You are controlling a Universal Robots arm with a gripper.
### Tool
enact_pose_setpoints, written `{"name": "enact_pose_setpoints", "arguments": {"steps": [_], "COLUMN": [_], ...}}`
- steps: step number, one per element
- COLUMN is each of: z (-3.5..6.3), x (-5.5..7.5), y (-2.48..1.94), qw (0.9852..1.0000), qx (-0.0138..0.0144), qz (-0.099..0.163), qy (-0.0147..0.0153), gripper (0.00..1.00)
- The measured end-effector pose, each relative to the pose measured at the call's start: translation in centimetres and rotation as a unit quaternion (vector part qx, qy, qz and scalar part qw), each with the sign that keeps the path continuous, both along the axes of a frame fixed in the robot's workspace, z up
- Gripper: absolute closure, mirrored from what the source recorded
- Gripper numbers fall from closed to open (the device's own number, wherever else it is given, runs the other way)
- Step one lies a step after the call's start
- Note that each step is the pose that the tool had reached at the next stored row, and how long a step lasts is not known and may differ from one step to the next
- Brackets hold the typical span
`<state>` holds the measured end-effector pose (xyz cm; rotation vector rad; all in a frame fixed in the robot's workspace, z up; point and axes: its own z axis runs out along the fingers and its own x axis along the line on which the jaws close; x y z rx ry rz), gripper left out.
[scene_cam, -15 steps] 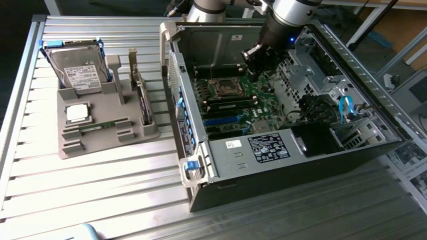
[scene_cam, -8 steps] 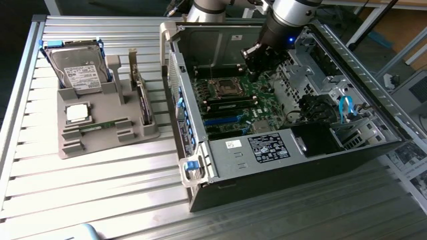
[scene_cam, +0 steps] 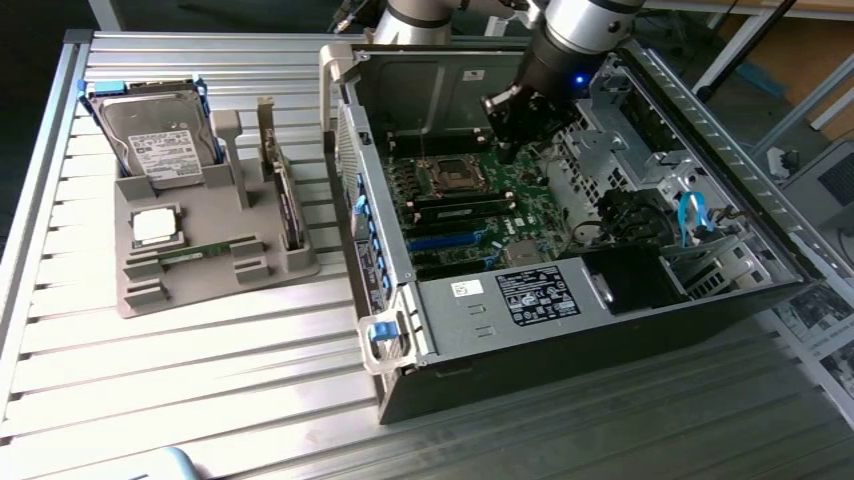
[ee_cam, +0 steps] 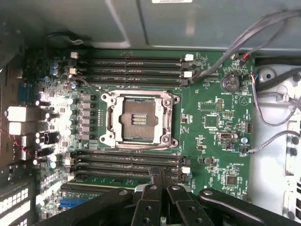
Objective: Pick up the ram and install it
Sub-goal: 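Press down the ram until it locks into place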
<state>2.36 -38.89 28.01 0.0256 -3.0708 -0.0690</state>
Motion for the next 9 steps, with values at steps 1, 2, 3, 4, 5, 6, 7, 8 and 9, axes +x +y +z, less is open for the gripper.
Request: {"name": "enact_pose_setpoints", "arguments": {"steps": [1, 2, 3, 4, 5, 6, 7, 8, 9], "z": [-0.01, -0.02, -0.02, -0.02, -0.02, -0.02, -0.02, -0.02, -0.02], "x": [0.0, 0.0, 0.0, 0.0, 0.0, 0.0, 0.0, 0.0, 0.0], "y": [-0.01, -0.02, -0.02, -0.02, -0.02, -0.02, -0.02, -0.02, -0.02], "qw": [1.0, 0.9999, 0.9998, 0.9998, 0.9998, 0.9998, 0.9998, 0.9998, 0.9998], "qx": [0.0, 0.0, 0.0, 0.0, 0.0, 0.0, 0.0, 0.0, 0.0], "qz": [-0.007, -0.016, -0.02, -0.02, -0.02, -0.02, -0.02, -0.02, -0.02], "qy": [0.0, 0.0, 0.0, 0.0, 0.0, 0.0, 0.0, 0.0, 0.0], "gripper": [0.89, 0.89, 0.89, 0.89, 0.89, 0.89, 0.89, 0.89, 0.89]}}
